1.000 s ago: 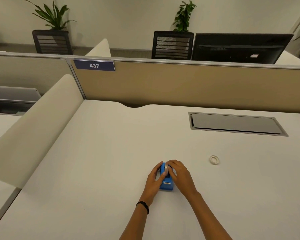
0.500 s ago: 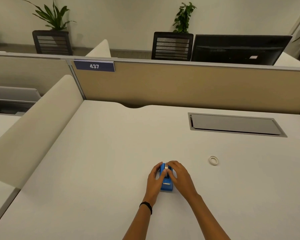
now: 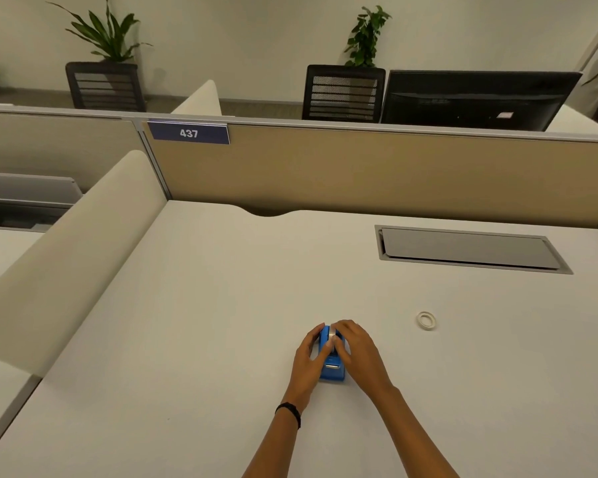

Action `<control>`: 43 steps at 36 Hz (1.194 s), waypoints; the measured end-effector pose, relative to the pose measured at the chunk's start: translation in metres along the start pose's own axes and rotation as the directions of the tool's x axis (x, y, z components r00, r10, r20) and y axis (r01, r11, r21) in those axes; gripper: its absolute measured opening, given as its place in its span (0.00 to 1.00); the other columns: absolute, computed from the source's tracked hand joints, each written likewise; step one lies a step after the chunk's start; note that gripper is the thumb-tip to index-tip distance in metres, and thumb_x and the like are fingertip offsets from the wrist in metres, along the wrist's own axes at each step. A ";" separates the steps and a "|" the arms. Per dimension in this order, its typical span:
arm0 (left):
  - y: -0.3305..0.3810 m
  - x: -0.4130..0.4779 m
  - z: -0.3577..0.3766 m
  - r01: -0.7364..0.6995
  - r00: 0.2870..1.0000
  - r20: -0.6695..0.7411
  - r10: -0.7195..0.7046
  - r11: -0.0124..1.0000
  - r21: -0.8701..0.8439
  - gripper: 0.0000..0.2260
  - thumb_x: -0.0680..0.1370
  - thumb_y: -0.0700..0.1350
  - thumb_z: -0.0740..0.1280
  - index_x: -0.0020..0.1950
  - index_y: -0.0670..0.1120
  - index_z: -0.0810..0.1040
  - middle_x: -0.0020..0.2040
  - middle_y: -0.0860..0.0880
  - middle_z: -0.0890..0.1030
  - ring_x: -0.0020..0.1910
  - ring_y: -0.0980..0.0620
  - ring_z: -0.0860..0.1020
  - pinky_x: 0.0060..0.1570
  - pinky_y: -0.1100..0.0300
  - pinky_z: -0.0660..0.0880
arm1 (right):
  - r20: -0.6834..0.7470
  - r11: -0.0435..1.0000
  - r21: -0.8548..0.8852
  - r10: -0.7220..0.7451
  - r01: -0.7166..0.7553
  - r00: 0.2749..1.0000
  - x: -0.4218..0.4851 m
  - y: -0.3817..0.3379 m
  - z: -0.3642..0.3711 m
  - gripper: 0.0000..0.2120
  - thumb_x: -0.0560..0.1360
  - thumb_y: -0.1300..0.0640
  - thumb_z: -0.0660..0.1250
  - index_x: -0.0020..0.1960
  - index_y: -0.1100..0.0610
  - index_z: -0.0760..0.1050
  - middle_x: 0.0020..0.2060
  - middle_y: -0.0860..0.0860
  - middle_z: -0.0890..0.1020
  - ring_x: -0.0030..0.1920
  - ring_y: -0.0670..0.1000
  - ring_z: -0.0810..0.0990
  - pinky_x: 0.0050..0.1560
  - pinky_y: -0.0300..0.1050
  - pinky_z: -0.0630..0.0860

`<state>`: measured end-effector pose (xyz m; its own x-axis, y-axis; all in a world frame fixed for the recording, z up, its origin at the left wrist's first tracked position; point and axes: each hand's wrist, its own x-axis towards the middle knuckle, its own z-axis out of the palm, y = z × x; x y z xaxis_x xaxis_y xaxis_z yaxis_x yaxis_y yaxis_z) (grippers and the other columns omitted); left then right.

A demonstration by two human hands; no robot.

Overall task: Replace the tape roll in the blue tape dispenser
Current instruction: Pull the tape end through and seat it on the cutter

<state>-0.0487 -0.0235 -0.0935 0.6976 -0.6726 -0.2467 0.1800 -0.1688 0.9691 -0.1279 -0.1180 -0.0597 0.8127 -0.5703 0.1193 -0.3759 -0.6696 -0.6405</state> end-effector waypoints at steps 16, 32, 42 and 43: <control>-0.001 -0.002 -0.006 -0.017 0.998 0.062 0.016 1.000 0.021 0.21 0.77 0.47 0.65 0.69 0.52 0.67 0.65 0.57 0.71 0.63 0.59 0.71 0.56 0.72 0.72 | 0.022 0.999 0.008 0.039 -0.039 0.999 -0.003 -0.008 -0.006 0.14 0.77 0.56 0.63 0.61 0.59 0.75 0.58 0.55 0.80 0.59 0.53 0.78 0.69 0.43 0.63; 0.002 -0.002 0.001 -0.006 1.000 -0.029 0.006 1.000 -0.004 0.19 0.77 0.45 0.64 0.68 0.48 0.69 0.66 0.49 0.74 0.64 0.51 0.73 0.64 0.57 0.71 | -0.037 0.980 -0.148 -0.136 0.129 0.990 -0.012 -0.020 -0.018 0.33 0.79 0.41 0.45 0.47 0.61 0.82 0.45 0.56 0.86 0.45 0.53 0.86 0.55 0.57 0.76; 0.001 -0.003 0.000 -0.035 0.999 -0.025 0.035 0.999 0.005 0.18 0.77 0.47 0.64 0.67 0.51 0.69 0.65 0.52 0.74 0.63 0.55 0.73 0.50 0.76 0.73 | 0.233 0.983 -0.179 0.074 -0.032 0.970 0.015 -0.032 -0.029 0.10 0.78 0.60 0.61 0.52 0.65 0.78 0.54 0.57 0.79 0.52 0.53 0.78 0.52 0.41 0.74; 0.001 -0.003 0.000 -0.036 0.999 -0.025 0.036 0.999 0.007 0.18 0.77 0.47 0.64 0.67 0.52 0.69 0.65 0.52 0.74 0.64 0.55 0.73 0.50 0.76 0.73 | 0.289 0.971 -0.235 0.105 -0.035 0.951 0.019 -0.036 -0.031 0.10 0.77 0.61 0.61 0.52 0.65 0.78 0.54 0.58 0.79 0.52 0.54 0.78 0.52 0.42 0.73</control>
<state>-0.0507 -0.0216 -0.0920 0.7206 -0.6603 -0.2114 0.1496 -0.1496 0.9774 -0.1125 -0.1197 -0.0114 0.8628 -0.4750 -0.1731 -0.4985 -0.7419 -0.4484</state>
